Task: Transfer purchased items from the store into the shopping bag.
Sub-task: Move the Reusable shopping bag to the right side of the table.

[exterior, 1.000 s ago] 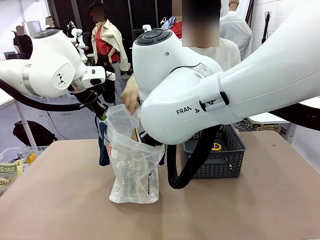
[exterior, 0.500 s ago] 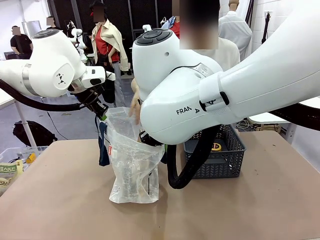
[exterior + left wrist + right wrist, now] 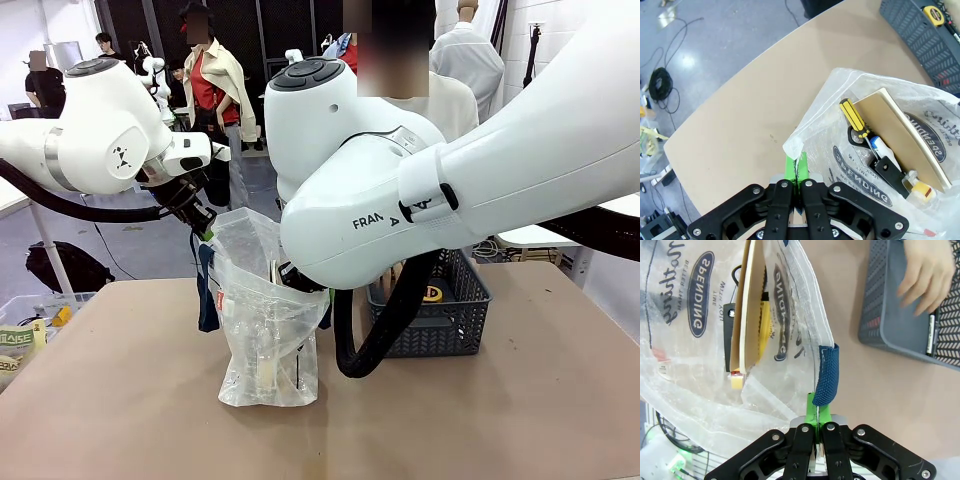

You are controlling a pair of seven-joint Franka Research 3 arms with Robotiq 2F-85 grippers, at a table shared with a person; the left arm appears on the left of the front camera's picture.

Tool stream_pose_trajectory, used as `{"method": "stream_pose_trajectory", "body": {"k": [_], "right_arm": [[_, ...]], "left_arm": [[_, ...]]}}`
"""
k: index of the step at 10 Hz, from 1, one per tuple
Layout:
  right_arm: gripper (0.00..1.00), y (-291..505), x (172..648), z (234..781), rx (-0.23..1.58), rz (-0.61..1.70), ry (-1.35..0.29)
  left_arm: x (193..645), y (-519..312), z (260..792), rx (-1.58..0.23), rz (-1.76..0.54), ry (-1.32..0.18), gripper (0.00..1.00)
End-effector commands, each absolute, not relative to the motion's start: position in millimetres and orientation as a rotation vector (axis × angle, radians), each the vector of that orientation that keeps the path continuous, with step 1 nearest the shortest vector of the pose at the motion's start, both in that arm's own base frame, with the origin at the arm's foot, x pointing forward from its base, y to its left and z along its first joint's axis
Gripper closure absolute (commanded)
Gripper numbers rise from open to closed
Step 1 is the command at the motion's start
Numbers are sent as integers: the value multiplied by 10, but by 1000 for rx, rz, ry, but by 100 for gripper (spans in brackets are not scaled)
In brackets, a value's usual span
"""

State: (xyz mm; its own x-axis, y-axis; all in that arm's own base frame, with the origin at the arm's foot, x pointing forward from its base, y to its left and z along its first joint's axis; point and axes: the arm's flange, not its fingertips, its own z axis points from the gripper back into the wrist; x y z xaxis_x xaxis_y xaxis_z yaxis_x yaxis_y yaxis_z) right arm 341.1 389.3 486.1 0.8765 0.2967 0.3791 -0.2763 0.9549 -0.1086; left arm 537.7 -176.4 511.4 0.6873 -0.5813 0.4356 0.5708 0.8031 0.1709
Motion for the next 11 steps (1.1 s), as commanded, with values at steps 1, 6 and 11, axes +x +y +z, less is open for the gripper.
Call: {"method": "stream_pose_trajectory", "body": {"k": [1, 6, 11], "right_arm": [[100, 3870, 3393, 4844, -49, 297, -406], [100, 3870, 3393, 4844, -49, 297, -406], [100, 3870, 3393, 4844, -49, 297, -406]], "left_arm": [[5376, -1734, 5153, 24, -640, -491, 100], [5376, -1734, 5153, 24, -640, -491, 100], [5376, -1734, 5153, 24, -640, -491, 100]]}}
